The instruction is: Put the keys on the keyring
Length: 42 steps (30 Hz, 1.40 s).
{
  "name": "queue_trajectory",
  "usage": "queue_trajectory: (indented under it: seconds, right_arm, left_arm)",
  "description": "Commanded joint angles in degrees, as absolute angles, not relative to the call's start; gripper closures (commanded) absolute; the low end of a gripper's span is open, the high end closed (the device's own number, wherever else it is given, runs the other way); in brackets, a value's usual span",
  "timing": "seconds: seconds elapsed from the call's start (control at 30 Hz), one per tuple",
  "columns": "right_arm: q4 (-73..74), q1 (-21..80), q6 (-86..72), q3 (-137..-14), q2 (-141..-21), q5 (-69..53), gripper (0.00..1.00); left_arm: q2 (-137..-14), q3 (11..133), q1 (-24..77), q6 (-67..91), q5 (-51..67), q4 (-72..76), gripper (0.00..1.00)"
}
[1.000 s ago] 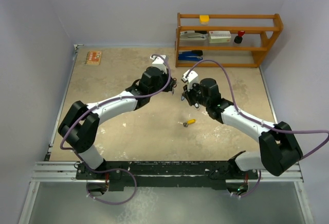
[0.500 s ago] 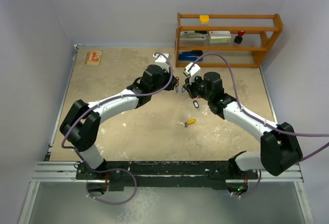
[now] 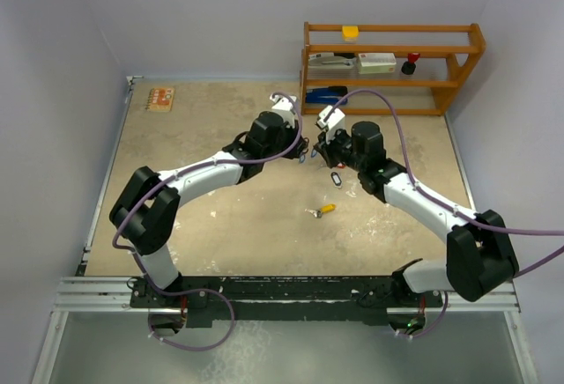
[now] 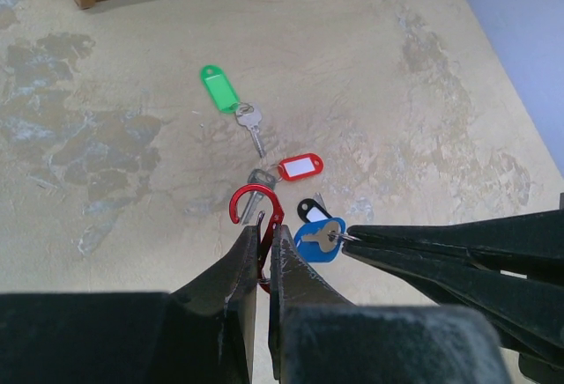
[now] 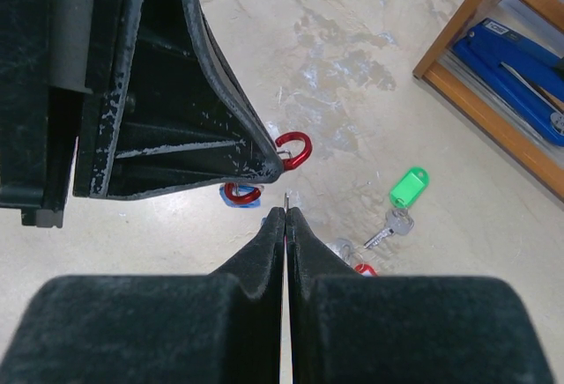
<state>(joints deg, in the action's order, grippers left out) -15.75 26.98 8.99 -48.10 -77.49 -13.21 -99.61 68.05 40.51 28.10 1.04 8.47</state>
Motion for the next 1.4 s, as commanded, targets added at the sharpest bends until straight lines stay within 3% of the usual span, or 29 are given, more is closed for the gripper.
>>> queue_trajectory:
  seconds: [0.0,1.37]
  right_arm:
    - [-17.0,26.7,9.9,-51.2,-76.3,-15.3,1.0]
    - [-16.1,26.7,10.7,-51.4,-80.0,-19.0,1.0]
  left_arm:
    - [-99.3,71.0,41.0,26.9,2.3,10.3,1.0]
    - [-99.8,71.6,41.7,26.4,2.8,10.0,1.0]
